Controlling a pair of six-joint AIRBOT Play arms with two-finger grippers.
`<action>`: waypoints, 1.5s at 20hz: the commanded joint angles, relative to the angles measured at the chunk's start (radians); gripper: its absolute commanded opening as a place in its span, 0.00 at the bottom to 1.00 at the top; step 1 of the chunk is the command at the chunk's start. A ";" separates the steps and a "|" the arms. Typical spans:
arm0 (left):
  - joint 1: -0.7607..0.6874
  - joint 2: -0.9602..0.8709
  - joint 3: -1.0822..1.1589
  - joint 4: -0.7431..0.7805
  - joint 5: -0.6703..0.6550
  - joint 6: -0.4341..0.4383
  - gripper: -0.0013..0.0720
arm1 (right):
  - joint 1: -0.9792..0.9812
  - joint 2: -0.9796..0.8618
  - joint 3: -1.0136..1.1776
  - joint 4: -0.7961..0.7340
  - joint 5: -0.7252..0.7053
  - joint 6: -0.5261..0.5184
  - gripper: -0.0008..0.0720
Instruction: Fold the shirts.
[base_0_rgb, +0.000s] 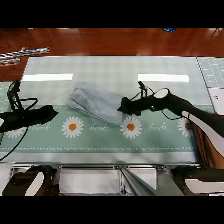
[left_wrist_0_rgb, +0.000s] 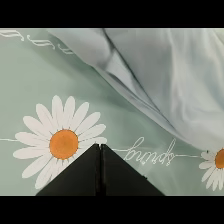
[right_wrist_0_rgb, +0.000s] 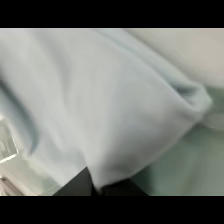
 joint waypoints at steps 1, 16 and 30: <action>0.001 0.000 -0.001 0.000 0.000 0.000 0.04 | 0.024 -0.025 0.235 -0.079 0.085 -0.002 0.04; 0.001 0.000 0.000 0.000 0.002 0.000 0.04 | -0.535 0.079 1.003 -0.438 0.653 0.309 0.04; 0.001 0.000 0.000 0.000 0.160 0.001 0.04 | -1.128 0.457 0.674 -0.861 1.035 0.338 0.04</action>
